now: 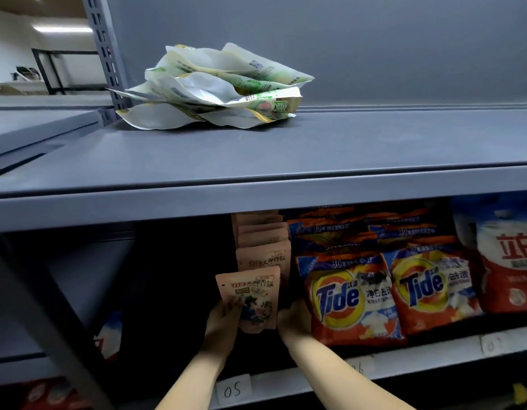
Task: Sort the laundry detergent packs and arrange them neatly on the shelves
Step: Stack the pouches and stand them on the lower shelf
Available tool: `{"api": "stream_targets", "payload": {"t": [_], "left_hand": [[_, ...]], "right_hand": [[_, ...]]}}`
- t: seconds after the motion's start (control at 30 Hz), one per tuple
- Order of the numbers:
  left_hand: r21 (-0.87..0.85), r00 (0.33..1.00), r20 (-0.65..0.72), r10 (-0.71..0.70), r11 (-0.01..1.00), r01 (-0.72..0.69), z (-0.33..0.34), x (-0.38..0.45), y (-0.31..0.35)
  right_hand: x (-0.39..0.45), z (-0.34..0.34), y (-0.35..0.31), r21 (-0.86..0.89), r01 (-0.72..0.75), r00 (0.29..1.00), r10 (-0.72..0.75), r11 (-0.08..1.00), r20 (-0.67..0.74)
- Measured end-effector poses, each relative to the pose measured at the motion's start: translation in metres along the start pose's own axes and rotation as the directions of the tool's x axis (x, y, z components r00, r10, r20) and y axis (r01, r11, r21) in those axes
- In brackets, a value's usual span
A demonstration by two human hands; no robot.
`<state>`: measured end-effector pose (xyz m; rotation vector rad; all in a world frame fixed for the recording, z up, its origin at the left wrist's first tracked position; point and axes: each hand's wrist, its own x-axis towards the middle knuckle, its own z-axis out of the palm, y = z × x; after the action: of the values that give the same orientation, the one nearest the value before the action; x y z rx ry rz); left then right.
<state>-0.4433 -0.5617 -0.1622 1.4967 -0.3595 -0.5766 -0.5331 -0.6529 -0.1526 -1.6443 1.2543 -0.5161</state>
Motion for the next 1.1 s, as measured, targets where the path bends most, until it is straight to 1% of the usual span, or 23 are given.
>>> {"api": "stream_targets", "payload": {"t": [0.1,0.2,0.3,0.37,0.43,0.5,0.57,0.7,0.77,0.87,0.93,0.97,1.03,1.07,1.1], "left_hand": [[0.057,0.998,0.060,0.005,0.998,-0.009,0.002,0.000,-0.001],[0.083,0.994,0.103,0.017,0.996,-0.026,0.009,-0.002,-0.002],[0.075,0.992,0.122,0.026,0.997,-0.036,0.017,0.001,-0.004],[0.026,0.994,0.106,0.027,0.999,-0.030,0.022,0.006,-0.006],[-0.025,0.996,0.089,0.027,0.999,-0.025,0.026,0.007,-0.009],[-0.040,0.996,0.083,0.023,0.999,-0.019,0.027,0.008,-0.012],[0.023,0.998,0.061,0.011,1.000,-0.013,0.024,0.010,-0.016],[0.208,0.999,0.018,-0.029,0.978,0.025,0.018,0.012,-0.015],[0.366,0.997,-0.052,-0.049,0.928,0.065,0.017,0.008,-0.008],[0.611,0.990,-0.139,-0.036,0.783,0.114,0.015,0.000,0.000],[0.700,0.985,-0.171,-0.025,0.701,0.139,0.016,-0.008,0.010],[0.742,0.986,-0.166,-0.006,0.658,0.129,0.016,-0.014,0.016],[0.817,0.992,-0.116,0.056,0.573,0.063,0.016,-0.028,0.028],[0.825,0.991,-0.103,0.081,0.564,0.039,0.015,-0.037,0.035],[0.815,0.990,-0.104,0.094,0.579,0.031,0.014,-0.048,0.044]], "right_hand": [[-0.002,0.002,0.000,-0.004,0.009,0.999,-0.009,1.000,0.043],[0.000,-0.001,-0.003,-0.063,0.031,0.995,-0.025,0.998,0.095],[0.005,-0.008,-0.010,-0.098,0.082,0.996,-0.077,0.992,0.053],[0.005,-0.012,-0.013,-0.119,0.083,0.997,-0.082,0.989,0.013],[0.005,-0.012,-0.010,-0.107,0.103,0.995,-0.103,0.989,0.008],[0.002,-0.012,-0.007,-0.098,0.122,0.993,-0.121,0.988,0.013],[0.000,-0.015,-0.007,-0.125,0.138,0.990,-0.138,0.982,0.015],[-0.004,-0.025,-0.012,-0.299,0.158,0.986,-0.164,0.941,0.003],[-0.008,-0.032,-0.013,-0.334,0.168,0.986,-0.166,0.927,0.033],[-0.017,-0.046,-0.017,-0.403,0.222,0.975,-0.204,0.888,0.087],[-0.026,-0.057,-0.018,-0.464,0.289,0.957,-0.265,0.837,0.118],[-0.031,-0.063,-0.018,-0.497,0.318,0.947,-0.292,0.807,0.132],[-0.042,-0.077,-0.021,-0.577,0.364,0.930,-0.320,0.731,0.181],[-0.047,-0.084,-0.024,-0.605,0.383,0.923,-0.321,0.699,0.214],[-0.051,-0.091,-0.028,-0.619,0.397,0.917,-0.319,0.678,0.239]]}}
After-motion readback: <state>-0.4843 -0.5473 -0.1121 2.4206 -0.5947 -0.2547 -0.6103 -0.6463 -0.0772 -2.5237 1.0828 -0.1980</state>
